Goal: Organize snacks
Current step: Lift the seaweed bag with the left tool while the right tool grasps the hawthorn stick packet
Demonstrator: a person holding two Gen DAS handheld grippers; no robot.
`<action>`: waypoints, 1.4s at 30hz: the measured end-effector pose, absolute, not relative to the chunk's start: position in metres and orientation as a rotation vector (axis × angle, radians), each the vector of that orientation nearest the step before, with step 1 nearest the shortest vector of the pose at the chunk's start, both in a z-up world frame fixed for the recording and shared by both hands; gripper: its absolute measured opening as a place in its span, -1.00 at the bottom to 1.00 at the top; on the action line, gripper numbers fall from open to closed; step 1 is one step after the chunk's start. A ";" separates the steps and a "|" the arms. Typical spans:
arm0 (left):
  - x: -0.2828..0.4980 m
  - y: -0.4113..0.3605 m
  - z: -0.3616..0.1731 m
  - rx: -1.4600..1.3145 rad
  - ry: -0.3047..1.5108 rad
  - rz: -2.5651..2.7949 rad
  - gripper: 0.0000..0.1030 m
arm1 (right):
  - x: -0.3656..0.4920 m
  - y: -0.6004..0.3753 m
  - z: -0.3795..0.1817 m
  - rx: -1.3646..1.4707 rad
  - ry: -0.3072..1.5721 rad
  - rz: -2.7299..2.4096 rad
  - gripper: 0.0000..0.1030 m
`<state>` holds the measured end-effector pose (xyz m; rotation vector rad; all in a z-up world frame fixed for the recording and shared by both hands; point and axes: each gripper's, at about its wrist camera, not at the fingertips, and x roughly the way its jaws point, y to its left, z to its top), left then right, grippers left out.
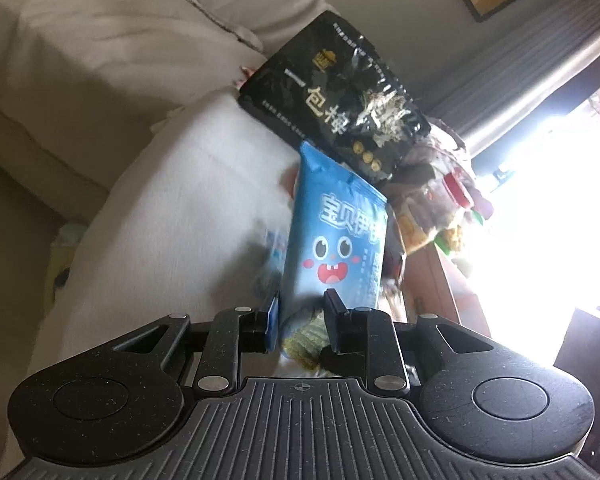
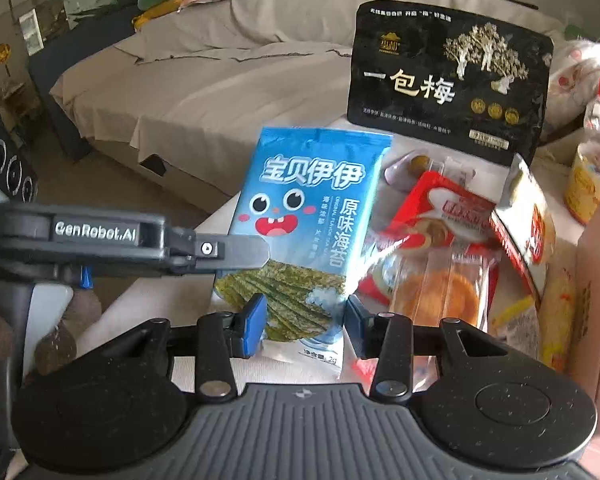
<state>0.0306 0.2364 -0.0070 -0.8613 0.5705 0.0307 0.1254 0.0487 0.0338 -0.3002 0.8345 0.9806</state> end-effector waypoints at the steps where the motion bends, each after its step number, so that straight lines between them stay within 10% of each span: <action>1: 0.027 0.233 -0.008 -0.864 0.579 0.031 -0.48 | 0.124 0.045 0.033 -0.294 0.843 0.986 -0.17; 36: -0.062 0.233 -0.016 -0.719 0.557 0.179 -0.52 | 0.161 0.115 0.017 -0.351 0.823 0.807 0.69; 42: -0.068 0.242 -0.017 -0.756 0.545 0.193 -0.52 | 0.135 0.106 0.010 -0.469 0.838 0.894 0.37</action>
